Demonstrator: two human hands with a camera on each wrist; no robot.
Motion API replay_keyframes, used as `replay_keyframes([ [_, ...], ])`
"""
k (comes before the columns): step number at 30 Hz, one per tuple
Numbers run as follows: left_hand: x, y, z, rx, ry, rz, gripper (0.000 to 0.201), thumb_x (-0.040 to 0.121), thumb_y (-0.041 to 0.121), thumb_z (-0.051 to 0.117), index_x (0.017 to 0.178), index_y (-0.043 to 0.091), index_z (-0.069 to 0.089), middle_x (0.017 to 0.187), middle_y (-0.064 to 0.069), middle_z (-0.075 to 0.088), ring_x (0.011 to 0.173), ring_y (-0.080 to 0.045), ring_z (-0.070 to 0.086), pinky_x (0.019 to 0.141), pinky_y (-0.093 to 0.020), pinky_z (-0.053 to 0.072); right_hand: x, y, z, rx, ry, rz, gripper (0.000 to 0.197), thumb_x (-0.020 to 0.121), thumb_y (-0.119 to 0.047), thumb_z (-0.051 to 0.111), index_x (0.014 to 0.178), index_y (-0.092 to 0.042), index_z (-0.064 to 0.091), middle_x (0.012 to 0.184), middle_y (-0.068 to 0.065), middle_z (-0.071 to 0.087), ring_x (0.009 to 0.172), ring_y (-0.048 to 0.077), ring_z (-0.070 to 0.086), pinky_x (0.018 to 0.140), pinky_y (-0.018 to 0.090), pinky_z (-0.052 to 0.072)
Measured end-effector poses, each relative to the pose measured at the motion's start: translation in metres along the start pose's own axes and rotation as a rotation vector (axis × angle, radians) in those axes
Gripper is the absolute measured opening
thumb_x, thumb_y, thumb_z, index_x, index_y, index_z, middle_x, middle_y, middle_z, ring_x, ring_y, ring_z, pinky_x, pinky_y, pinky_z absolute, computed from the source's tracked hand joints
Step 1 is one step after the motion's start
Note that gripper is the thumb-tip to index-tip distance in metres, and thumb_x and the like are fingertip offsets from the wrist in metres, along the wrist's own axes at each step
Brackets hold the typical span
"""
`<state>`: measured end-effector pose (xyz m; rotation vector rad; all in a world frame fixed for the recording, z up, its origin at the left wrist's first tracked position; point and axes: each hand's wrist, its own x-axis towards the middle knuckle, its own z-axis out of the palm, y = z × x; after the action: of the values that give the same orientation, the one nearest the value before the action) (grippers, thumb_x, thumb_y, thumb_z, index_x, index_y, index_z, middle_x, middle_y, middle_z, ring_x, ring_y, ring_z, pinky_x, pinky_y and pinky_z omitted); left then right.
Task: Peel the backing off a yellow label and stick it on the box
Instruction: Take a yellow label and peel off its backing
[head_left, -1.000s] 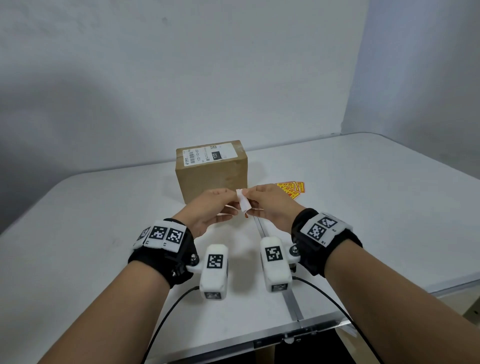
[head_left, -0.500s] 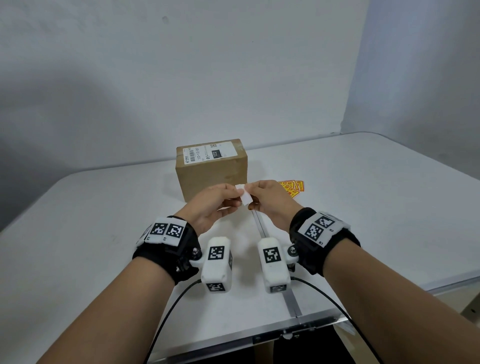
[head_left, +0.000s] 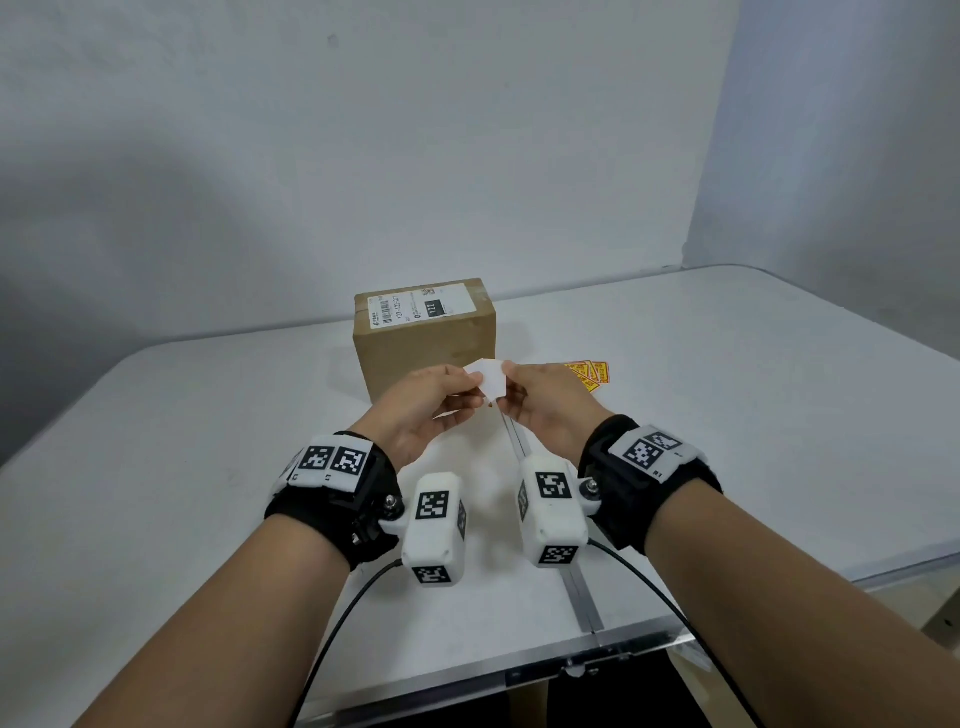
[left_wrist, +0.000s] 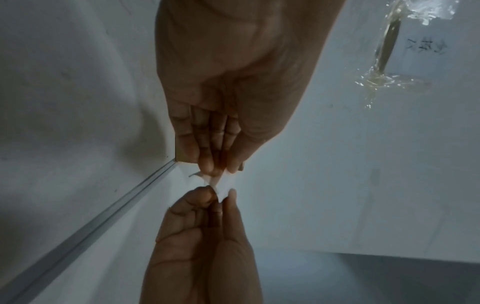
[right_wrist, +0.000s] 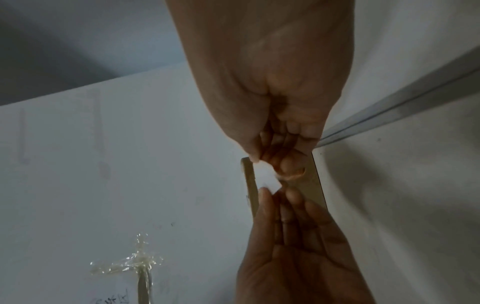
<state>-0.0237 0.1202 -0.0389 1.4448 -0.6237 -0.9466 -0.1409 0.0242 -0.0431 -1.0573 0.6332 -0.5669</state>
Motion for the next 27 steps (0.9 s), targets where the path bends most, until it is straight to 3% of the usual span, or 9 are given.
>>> replay_keyframes([
  [6, 0.000, 0.000, -0.003, 0.073, 0.032, 0.068, 0.013, 0.086, 0.018, 0.067, 0.076, 0.014, 0.059, 0.082, -0.004, 0.068, 0.069, -0.013, 0.064, 0.071, -0.023, 0.054, -0.003, -0.002, 0.000, -0.160, -0.110, -0.001, 0.041, 0.092, -0.045, 0.055, 0.093, -0.005, 0.064, 0.075, 0.005, 0.063, 0.069, 0.016, 0.060, 0.067, 0.022, 0.056],
  [9, 0.000, 0.001, -0.005, 0.116, 0.032, 0.074, 0.013, 0.086, 0.021, 0.068, 0.080, 0.013, 0.060, 0.081, -0.002, 0.067, 0.069, -0.012, 0.063, 0.072, -0.022, 0.054, -0.001, -0.003, -0.002, -0.332, -0.111, -0.073, 0.027, 0.090, -0.031, 0.062, 0.093, -0.004, 0.063, 0.077, 0.006, 0.061, 0.068, 0.014, 0.060, 0.063, 0.018, 0.056],
  [11, 0.000, 0.002, -0.006, 0.160, 0.015, 0.073, 0.015, 0.086, 0.025, 0.067, 0.088, 0.011, 0.063, 0.082, -0.001, 0.066, 0.070, -0.011, 0.062, 0.074, -0.024, 0.054, 0.000, -0.003, -0.003, -0.390, -0.098, -0.102, 0.016, 0.090, -0.020, 0.064, 0.084, -0.005, 0.060, 0.071, 0.004, 0.060, 0.064, 0.012, 0.059, 0.060, 0.016, 0.055],
  [14, -0.001, 0.003, -0.004, 0.217, -0.026, 0.058, 0.028, 0.085, 0.037, 0.066, 0.093, 0.011, 0.068, 0.084, 0.000, 0.067, 0.073, -0.010, 0.062, 0.076, -0.023, 0.054, 0.001, -0.003, -0.004, -0.398, -0.068, -0.123, 0.021, 0.088, -0.014, 0.066, 0.071, -0.009, 0.055, 0.065, 0.002, 0.058, 0.059, 0.011, 0.057, 0.059, 0.017, 0.054],
  [16, -0.003, 0.004, -0.003, 0.255, -0.063, 0.045, 0.027, 0.081, 0.041, 0.069, 0.085, 0.014, 0.068, 0.087, 0.001, 0.069, 0.074, -0.009, 0.061, 0.075, -0.022, 0.054, 0.001, -0.004, -0.006, -0.356, -0.074, -0.111, 0.018, 0.087, -0.012, 0.067, 0.073, -0.008, 0.056, 0.065, 0.004, 0.057, 0.058, 0.012, 0.055, 0.062, 0.018, 0.053],
  [19, -0.005, 0.004, -0.003, 0.243, -0.115, 0.017, 0.021, 0.082, 0.033, 0.071, 0.068, 0.019, 0.065, 0.084, 0.000, 0.069, 0.069, -0.007, 0.058, 0.073, -0.020, 0.052, 0.000, -0.005, -0.009, -0.285, -0.106, -0.063, 0.016, 0.085, -0.013, 0.069, 0.074, -0.008, 0.058, 0.067, 0.004, 0.057, 0.057, 0.010, 0.054, 0.062, 0.017, 0.052],
  [27, -0.004, 0.004, -0.010, 0.026, -0.185, -0.111, 0.026, 0.082, 0.014, 0.069, 0.057, 0.021, 0.066, 0.075, -0.002, 0.067, 0.065, -0.008, 0.058, 0.070, -0.019, 0.051, 0.003, -0.009, -0.015, -0.185, -0.189, 0.103, 0.011, 0.086, -0.012, 0.068, 0.076, -0.009, 0.066, 0.067, 0.002, 0.061, 0.056, 0.008, 0.056, 0.057, 0.014, 0.051],
])
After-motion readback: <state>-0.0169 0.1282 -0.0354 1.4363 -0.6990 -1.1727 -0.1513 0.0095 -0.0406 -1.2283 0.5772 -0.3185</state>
